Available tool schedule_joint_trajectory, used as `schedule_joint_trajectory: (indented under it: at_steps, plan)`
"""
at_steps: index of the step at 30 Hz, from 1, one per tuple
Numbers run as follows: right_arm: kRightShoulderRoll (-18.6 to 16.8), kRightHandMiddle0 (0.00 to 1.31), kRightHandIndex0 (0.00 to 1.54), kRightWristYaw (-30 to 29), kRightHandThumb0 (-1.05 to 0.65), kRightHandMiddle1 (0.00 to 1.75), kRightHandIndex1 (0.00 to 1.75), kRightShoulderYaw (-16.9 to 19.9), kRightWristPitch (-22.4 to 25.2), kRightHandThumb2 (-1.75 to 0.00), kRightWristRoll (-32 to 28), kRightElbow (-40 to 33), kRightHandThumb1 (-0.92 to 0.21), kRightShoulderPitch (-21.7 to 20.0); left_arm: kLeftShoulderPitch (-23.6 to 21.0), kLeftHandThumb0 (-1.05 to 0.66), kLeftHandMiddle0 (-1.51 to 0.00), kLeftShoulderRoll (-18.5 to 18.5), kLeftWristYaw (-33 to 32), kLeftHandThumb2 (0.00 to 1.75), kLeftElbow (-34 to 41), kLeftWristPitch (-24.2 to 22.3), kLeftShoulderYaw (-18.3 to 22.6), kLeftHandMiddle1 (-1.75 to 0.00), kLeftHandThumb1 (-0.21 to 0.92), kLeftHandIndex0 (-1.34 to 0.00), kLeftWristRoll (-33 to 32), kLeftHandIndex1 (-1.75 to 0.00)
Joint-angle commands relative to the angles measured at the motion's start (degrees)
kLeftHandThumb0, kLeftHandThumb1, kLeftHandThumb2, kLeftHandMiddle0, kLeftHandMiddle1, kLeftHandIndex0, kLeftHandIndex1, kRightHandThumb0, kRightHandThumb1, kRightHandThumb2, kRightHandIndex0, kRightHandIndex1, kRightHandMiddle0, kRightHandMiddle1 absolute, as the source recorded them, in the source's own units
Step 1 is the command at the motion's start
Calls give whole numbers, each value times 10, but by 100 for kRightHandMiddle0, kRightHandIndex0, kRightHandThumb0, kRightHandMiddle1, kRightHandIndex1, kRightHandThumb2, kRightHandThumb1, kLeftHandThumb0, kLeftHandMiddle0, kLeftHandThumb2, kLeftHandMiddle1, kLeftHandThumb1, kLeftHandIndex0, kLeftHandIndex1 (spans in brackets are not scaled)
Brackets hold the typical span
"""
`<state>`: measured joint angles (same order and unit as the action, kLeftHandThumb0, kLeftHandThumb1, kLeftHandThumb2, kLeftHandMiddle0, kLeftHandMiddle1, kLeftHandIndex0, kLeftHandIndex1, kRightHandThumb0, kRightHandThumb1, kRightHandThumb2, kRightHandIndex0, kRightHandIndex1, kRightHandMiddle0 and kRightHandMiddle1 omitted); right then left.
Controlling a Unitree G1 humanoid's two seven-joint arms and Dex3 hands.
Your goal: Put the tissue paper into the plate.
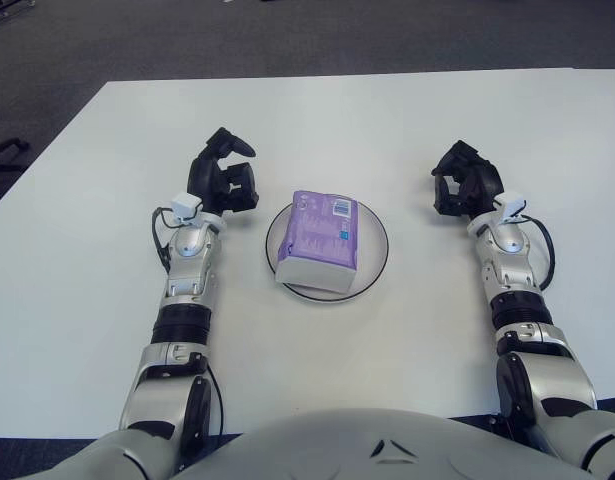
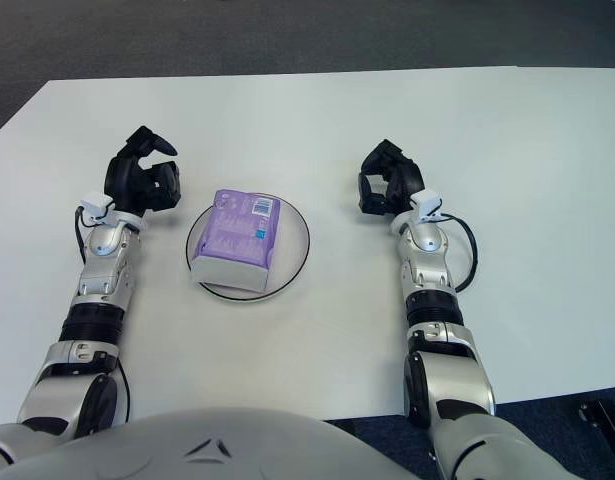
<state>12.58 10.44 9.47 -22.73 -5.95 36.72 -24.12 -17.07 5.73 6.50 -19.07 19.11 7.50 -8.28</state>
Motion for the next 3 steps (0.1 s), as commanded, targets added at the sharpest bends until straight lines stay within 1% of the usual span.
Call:
schedule_joint_trajectory:
  at_steps: [1, 3]
  plan:
    - [-39, 56, 108, -1, -46, 175, 175, 1, -18, -123, -6, 70, -38, 80, 124, -47, -130, -38, 8, 128, -79, -1, -5, -175, 34, -59, -5, -175]
    - [-39, 56, 108, 1, -46, 175, 175, 1, -21, -123, -7, 72, -39, 80, 123, -47, -130, -38, 9, 128, -80, -1, -5, -175, 34, -59, -7, -175]
